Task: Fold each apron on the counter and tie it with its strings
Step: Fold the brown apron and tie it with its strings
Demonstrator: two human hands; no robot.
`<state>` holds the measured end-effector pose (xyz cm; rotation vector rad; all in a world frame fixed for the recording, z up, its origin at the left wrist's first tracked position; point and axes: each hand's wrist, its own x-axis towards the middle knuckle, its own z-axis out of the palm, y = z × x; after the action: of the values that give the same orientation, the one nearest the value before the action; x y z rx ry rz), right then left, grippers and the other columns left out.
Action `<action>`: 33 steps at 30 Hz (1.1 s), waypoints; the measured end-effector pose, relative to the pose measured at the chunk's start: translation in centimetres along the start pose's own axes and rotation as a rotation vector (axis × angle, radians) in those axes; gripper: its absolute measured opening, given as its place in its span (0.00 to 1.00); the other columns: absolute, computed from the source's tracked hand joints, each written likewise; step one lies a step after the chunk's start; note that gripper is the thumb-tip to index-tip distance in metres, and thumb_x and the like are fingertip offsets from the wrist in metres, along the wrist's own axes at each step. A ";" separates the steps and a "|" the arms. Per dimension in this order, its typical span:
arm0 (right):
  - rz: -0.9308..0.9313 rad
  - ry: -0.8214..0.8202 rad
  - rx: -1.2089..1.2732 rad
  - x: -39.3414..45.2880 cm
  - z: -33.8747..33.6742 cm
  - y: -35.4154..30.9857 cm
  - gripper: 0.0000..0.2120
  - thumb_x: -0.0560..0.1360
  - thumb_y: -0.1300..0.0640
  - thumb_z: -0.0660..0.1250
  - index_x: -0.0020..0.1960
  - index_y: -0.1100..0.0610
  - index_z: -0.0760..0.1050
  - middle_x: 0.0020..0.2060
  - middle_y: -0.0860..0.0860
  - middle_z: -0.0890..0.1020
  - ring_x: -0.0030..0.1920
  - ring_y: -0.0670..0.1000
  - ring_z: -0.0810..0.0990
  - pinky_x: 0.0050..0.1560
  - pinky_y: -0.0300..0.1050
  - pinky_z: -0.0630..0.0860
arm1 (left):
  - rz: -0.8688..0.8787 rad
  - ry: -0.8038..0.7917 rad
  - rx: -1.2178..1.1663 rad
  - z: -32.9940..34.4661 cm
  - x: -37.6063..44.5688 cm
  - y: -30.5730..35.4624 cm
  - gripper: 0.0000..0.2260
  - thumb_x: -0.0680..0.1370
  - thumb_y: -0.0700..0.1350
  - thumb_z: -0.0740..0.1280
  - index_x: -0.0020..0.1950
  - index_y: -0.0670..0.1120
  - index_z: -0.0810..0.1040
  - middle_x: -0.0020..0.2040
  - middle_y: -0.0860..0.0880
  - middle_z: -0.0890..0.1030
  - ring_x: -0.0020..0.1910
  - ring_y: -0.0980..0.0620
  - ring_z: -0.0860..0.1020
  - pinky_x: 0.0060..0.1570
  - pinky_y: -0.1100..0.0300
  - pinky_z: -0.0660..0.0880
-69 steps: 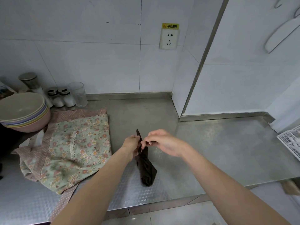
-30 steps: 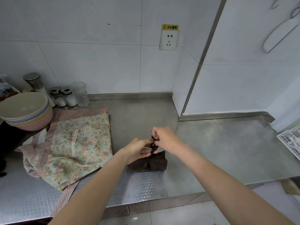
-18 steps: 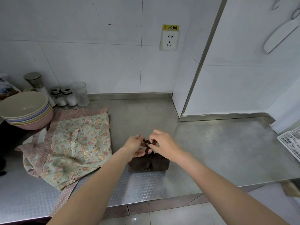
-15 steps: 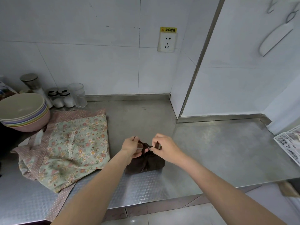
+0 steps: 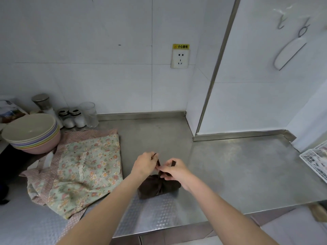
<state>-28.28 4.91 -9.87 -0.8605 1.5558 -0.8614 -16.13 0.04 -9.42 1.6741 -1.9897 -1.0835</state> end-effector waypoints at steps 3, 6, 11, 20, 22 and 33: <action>-0.066 -0.021 -0.274 -0.5 0.6 -0.8 0.14 0.74 0.64 0.69 0.38 0.55 0.64 0.30 0.53 0.76 0.19 0.40 0.75 0.21 0.32 0.67 | 0.032 0.018 0.002 -0.4 -0.9 0.0 0.15 0.81 0.45 0.55 0.38 0.42 0.73 0.44 0.39 0.83 0.46 0.41 0.81 0.51 0.51 0.76; -0.091 -0.013 -0.351 -1.3 0.6 -1.7 0.14 0.75 0.66 0.66 0.38 0.55 0.64 0.29 0.52 0.74 0.18 0.40 0.74 0.21 0.32 0.67 | 0.011 0.041 -0.102 -1.0 -1.6 0.3 0.16 0.82 0.44 0.55 0.34 0.46 0.70 0.40 0.40 0.82 0.38 0.43 0.81 0.48 0.52 0.78; -0.077 -0.058 -0.183 -3.5 0.6 -2.5 0.14 0.74 0.60 0.70 0.42 0.55 0.63 0.35 0.51 0.77 0.26 0.43 0.77 0.25 0.32 0.69 | 0.090 0.071 -0.122 -2.1 -2.6 1.6 0.16 0.81 0.43 0.56 0.34 0.46 0.69 0.43 0.40 0.81 0.42 0.43 0.80 0.46 0.55 0.76; -0.154 0.177 0.008 -6.5 2.2 -4.1 0.09 0.77 0.62 0.62 0.38 0.57 0.73 0.24 0.50 0.79 0.24 0.47 0.73 0.25 0.34 0.69 | 0.204 -0.246 -0.244 -3.6 -6.9 1.6 0.24 0.78 0.46 0.65 0.71 0.44 0.61 0.67 0.42 0.71 0.61 0.52 0.71 0.54 0.71 0.70; -0.183 0.168 0.073 -7.2 2.5 -4.8 0.10 0.77 0.62 0.63 0.37 0.58 0.71 0.23 0.51 0.80 0.21 0.45 0.72 0.23 0.33 0.68 | 0.147 -0.364 -0.017 -4.3 -7.6 0.5 0.37 0.74 0.50 0.70 0.75 0.46 0.52 0.71 0.45 0.67 0.67 0.50 0.68 0.65 0.63 0.66; -0.629 0.177 -0.614 -9.8 4.0 -8.5 0.17 0.76 0.55 0.65 0.30 0.51 0.66 0.32 0.47 0.72 0.36 0.45 0.69 0.38 0.35 0.66 | 0.267 -0.176 0.474 -6.7 -8.2 2.6 0.20 0.76 0.43 0.65 0.68 0.43 0.68 0.64 0.43 0.75 0.62 0.45 0.73 0.58 0.57 0.70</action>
<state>-22.44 9.23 1.61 -1.8238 1.7603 -0.9167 -11.29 5.51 -1.31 1.4874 -2.6538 -0.7214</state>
